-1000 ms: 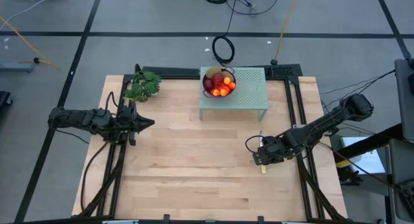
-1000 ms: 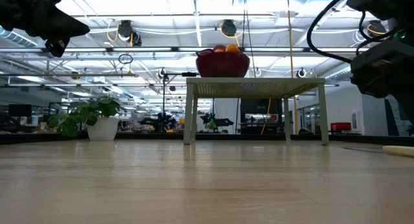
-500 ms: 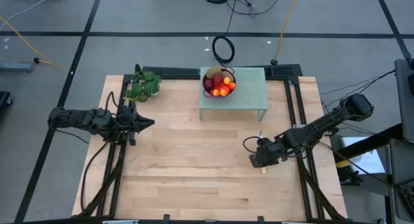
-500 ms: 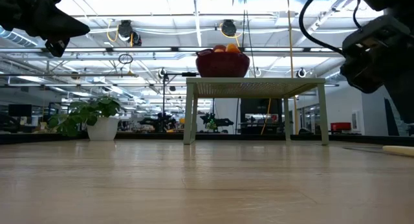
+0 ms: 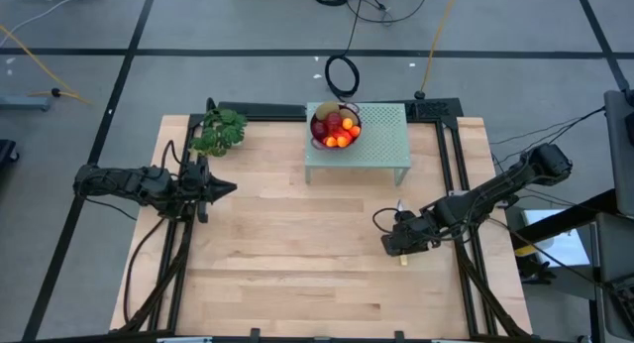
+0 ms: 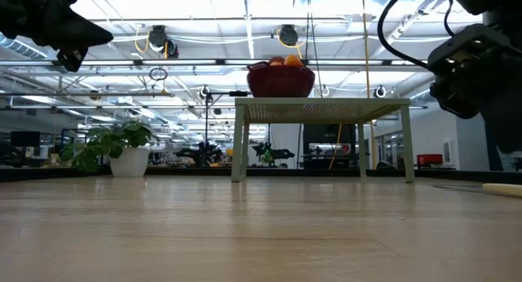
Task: Pick & Place Fruit
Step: Put the yellow knife on the shelf
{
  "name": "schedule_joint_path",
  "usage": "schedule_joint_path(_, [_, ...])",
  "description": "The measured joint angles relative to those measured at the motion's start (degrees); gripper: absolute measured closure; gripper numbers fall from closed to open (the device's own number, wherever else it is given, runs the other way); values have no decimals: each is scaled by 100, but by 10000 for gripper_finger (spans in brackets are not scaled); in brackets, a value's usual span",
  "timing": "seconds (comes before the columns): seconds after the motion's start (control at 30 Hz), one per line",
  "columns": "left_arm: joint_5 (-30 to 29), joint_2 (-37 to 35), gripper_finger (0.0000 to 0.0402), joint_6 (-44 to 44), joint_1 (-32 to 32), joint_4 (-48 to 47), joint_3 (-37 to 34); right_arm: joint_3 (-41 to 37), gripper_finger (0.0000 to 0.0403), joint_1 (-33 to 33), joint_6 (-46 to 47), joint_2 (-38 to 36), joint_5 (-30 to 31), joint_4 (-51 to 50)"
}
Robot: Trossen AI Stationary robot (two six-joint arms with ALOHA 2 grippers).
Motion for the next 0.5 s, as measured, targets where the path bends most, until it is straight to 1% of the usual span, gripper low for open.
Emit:
schedule_joint_path(0.13, [0,0,375,0,0,-3,0,0,140,0,1,0,-69,1])
schedule_joint_path(0.27, [-2,0,378,22,0,-17,0,0,112,2,6,0,-155,78])
schedule_joint_path(0.37, [-2,0,387,124,0,-44,0,0,102,2,-182,0,-145,277])
schedule_joint_path(0.5, [-4,0,399,184,0,-48,0,0,99,2,-357,2,-128,640])
